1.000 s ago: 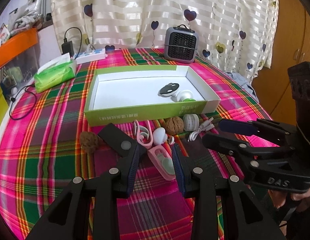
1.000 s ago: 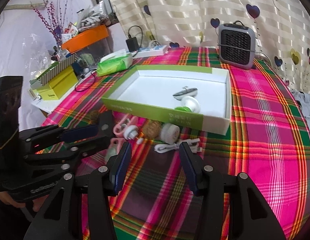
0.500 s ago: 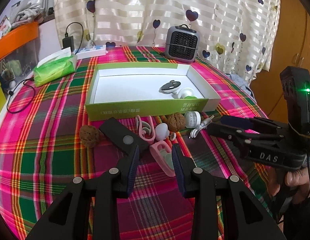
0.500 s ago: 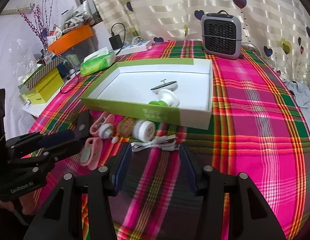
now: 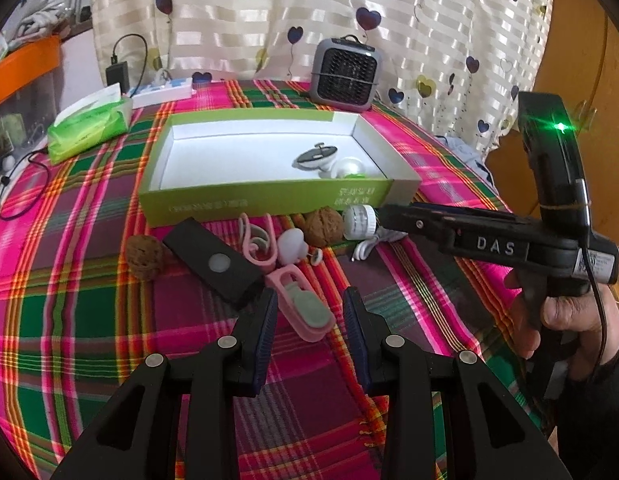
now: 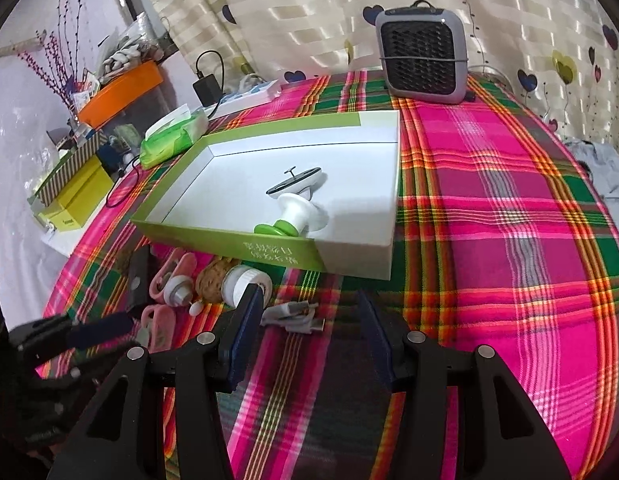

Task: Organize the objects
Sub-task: 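Move the left tool to the pink clip while the right tool approaches the white cable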

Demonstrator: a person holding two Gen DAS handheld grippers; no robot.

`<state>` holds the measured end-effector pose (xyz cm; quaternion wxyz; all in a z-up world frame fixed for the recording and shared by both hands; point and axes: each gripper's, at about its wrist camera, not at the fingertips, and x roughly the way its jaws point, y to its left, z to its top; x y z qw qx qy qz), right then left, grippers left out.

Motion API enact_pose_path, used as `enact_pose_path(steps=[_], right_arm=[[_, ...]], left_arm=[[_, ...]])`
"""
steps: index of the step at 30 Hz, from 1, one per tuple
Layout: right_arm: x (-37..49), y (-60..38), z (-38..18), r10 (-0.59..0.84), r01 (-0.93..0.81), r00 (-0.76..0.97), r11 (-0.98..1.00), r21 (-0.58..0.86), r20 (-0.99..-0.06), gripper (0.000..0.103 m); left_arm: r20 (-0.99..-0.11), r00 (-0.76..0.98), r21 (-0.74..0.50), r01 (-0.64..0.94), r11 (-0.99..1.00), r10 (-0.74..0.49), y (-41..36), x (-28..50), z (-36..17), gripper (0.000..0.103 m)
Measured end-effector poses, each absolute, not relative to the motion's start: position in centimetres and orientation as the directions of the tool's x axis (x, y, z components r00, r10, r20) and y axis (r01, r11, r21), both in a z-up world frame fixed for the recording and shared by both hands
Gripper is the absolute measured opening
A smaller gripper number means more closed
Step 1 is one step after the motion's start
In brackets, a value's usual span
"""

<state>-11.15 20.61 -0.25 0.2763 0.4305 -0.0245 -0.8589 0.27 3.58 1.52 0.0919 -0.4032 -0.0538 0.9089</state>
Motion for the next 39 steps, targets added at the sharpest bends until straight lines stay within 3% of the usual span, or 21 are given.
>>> enact_pose_path(steps=[6,19,28,39], right_arm=[[-10.6,20.5,-0.4,-0.526,0.484,-0.432,-0.821,0.304,-0.733,0.033],[-6.8,19.8,-0.1,-0.588,0.611,-0.338,-0.731,0.303,-0.735,0.033],[-6.7,20.2,-0.6,-0.55,0.483,-0.391,-0.805,0.345,-0.738,0.039],[-7.1,17.4,-0.4,-0.504,0.609,-0.411,-0.772,0.183,-0.76,0.036]], left_arm=[[-0.732,-0.649,-0.17,-0.123,-0.978,0.209,3.8,0.1,1.3,0.032],[-0.759,-0.627,-0.157,-0.084,-0.984,0.175,3.5,-0.4,0.6,0.032],[-0.761,-0.633,-0.135,-0.063,-0.989,0.144,3.4,-0.9,0.3,0.026],[-0.759,-0.634,-0.14,-0.067,-0.988,0.15,3.2,-0.5,0.4,0.02]])
